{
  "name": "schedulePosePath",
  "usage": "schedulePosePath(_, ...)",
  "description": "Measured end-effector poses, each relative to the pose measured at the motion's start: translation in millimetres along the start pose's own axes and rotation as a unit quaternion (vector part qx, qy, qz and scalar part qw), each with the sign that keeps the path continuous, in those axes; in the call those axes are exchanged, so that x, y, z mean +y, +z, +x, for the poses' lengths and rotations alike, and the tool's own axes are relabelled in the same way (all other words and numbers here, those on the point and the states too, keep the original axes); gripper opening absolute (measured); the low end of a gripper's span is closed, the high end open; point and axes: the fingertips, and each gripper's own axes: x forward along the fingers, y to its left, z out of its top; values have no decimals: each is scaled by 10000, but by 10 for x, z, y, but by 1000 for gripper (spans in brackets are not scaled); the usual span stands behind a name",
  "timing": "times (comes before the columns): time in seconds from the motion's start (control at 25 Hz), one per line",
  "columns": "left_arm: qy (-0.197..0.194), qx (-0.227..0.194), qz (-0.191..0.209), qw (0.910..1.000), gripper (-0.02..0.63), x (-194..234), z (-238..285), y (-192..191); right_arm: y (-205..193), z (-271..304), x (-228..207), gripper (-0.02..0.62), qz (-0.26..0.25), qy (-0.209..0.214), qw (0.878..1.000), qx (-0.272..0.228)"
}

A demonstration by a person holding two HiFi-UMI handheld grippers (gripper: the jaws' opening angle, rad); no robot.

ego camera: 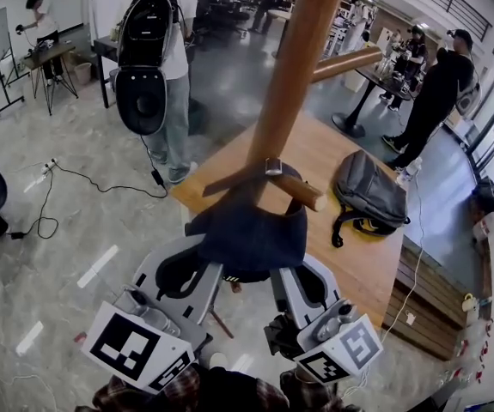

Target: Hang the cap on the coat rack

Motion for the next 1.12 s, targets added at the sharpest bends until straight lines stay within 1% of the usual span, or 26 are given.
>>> schedulePosePath(0.28,155,4,-80,9998,20,104,63,-140,-122,81,-76,29,-38,30,9999,137)
schedulePosePath(0.44,196,-118,-198,9995,20,130,54,-177,-144,89,-69,29,-18,84,9999,122)
schedulePosePath(0.6,80,-256,-362,9990,20,99,18,-183,-145,39,-60,29,94,193,9997,91)
schedulePosePath(0.72,-85,-358,-663,9971,20,96,-22,-174,-142,16,-39,29,118,282,9995,105)
schedulePosePath(0.8,-124,-401,-831,9957,21,106,-35,-160,-132,11,-28,30,94,321,9994,121)
schedulePosePath(0.88,-74,-410,-813,9958,21,104,-44,-143,-125,-2,-19,37,50,358,9992,144)
schedulePosePath(1.04,5,-455,-631,9970,23,71,-110,-65,-85,-60,20,80,-4,453,9989,155)
schedulePosePath(1.12,-57,-518,-568,9970,50,44,-156,-27,-72,-94,33,87,-40,471,9987,165)
